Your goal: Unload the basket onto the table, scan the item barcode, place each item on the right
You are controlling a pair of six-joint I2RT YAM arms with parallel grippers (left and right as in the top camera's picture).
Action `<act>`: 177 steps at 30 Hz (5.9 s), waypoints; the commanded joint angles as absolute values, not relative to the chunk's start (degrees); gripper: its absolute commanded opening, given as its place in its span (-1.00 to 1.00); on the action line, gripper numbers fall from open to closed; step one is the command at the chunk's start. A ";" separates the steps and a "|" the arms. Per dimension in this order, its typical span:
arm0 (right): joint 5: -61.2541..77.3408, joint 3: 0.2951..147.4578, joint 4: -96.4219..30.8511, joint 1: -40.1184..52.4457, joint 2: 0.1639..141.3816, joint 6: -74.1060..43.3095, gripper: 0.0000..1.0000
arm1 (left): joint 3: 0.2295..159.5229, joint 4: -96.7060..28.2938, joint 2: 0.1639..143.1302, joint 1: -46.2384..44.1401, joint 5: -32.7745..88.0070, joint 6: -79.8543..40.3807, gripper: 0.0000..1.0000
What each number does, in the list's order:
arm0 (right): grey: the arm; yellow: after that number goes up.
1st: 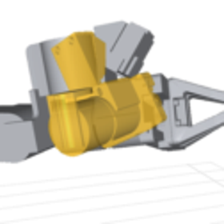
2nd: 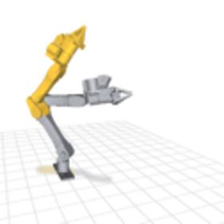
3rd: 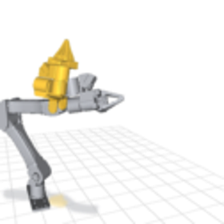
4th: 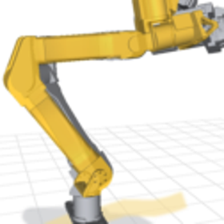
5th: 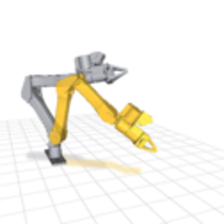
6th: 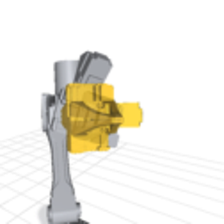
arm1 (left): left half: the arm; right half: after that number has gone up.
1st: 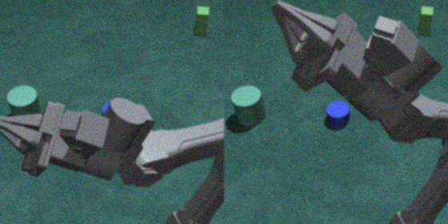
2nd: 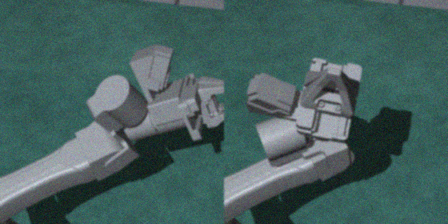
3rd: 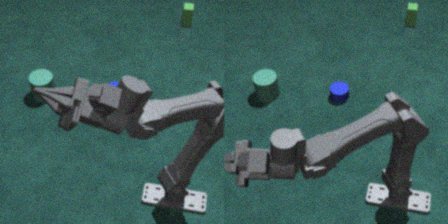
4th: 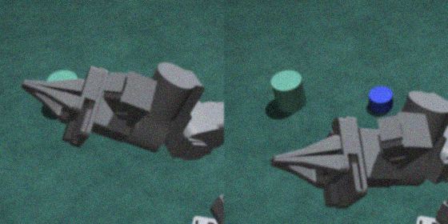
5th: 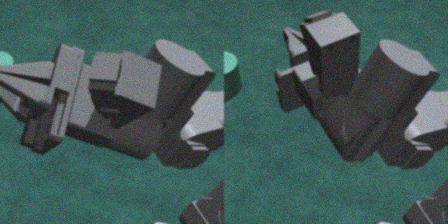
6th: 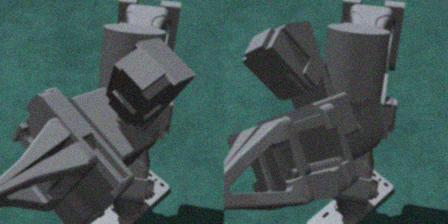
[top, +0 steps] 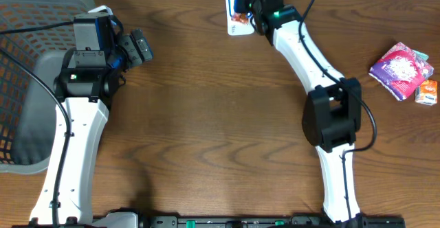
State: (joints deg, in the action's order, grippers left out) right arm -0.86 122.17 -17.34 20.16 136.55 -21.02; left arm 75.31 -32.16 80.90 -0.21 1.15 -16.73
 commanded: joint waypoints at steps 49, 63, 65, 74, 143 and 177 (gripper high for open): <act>-22.11 120.01 -69.91 -35.75 127.52 -22.26 -0.68 | 75.99 -32.14 81.19 -0.19 0.86 -16.82 0.96; -3.79 119.17 -71.00 -36.10 127.52 -20.51 0.41 | 75.99 -32.14 81.19 -0.19 0.86 -16.82 0.96; -1.08 119.17 -71.64 -35.68 127.52 -20.53 0.36 | 75.99 -32.14 81.19 -0.19 0.86 -16.82 0.96; 10.15 119.20 -73.95 -31.97 123.81 -17.80 0.15 | 75.99 -32.14 81.19 -0.19 0.86 -16.82 0.96; -5.85 66.52 -64.34 18.04 79.92 -13.63 0.98 | 75.99 -32.14 81.19 -0.19 0.86 -16.82 0.96; -1.65 27.35 -19.94 14.87 51.94 -8.47 0.99 | 75.99 -32.16 81.19 -0.19 0.86 -16.82 0.96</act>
State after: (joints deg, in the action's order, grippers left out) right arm -3.68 31.29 -22.52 16.69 56.84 -9.28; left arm 75.31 -32.18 80.90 -0.21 1.17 -16.73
